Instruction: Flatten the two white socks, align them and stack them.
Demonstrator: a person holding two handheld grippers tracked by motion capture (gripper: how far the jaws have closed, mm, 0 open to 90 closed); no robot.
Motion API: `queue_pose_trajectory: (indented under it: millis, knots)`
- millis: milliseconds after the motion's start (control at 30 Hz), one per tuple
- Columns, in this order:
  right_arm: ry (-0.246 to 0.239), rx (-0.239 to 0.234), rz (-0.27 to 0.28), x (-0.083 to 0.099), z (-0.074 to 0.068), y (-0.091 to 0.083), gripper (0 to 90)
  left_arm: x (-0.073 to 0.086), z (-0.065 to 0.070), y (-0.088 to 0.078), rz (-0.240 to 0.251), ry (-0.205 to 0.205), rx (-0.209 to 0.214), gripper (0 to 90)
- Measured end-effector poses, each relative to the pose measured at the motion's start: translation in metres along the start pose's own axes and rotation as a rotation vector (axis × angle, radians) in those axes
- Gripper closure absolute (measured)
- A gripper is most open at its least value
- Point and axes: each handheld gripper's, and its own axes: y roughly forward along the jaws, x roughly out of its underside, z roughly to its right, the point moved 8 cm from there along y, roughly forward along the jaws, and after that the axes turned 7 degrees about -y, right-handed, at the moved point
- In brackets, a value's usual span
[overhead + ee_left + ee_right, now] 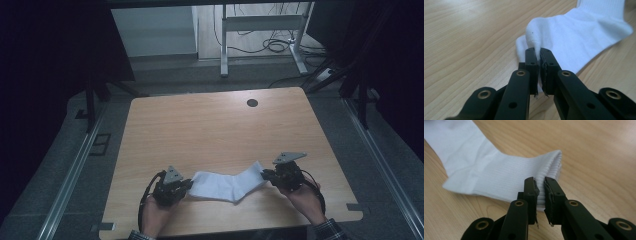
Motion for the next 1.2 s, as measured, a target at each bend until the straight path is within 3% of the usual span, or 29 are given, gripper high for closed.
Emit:
queue_pose_trajectory:
  millis: [100, 167, 300, 433, 767, 900, 1000, 1100, 1200]
  knots:
    - [-0.007, 0.004, -0.038, 0.006, 0.000, 0.007, 76.5, 0.004, -0.001, 0.006, -0.029, 0.014, -0.024, 83.9]
    - [-0.013, 0.020, -0.058, 0.010, 0.002, 0.010, 71.4, 0.007, -0.003, 0.012, -0.051, 0.017, -0.048, 78.1]
    - [-0.016, 0.046, -0.037, 0.009, 0.008, 0.008, 64.7, 0.001, -0.007, 0.009, -0.004, 0.004, -0.090, 56.6]
    - [-0.007, 0.068, 0.013, -0.001, 0.010, 0.002, 60.5, -0.007, -0.010, 0.003, 0.048, -0.053, -0.062, 49.1]
    - [-0.023, 0.083, -0.031, 0.002, 0.012, 0.024, 55.5, 0.002, -0.016, 0.021, -0.015, -0.082, -0.065, 49.2]
    - [-0.011, 0.063, -0.045, 0.008, 0.015, 0.030, 54.1, 0.006, -0.017, 0.028, -0.040, -0.085, -0.062, 51.5]
    - [0.002, 0.041, -0.044, 0.008, 0.015, 0.033, 57.8, 0.006, -0.017, 0.031, -0.042, -0.092, -0.046, 55.3]
    - [0.028, 0.009, -0.041, 0.008, 0.012, 0.034, 67.1, 0.005, -0.017, 0.032, -0.037, -0.090, -0.028, 62.2]
    - [0.045, -0.003, -0.047, 0.008, 0.011, 0.034, 72.5, 0.005, -0.015, 0.033, -0.038, -0.094, 0.005, 72.6]
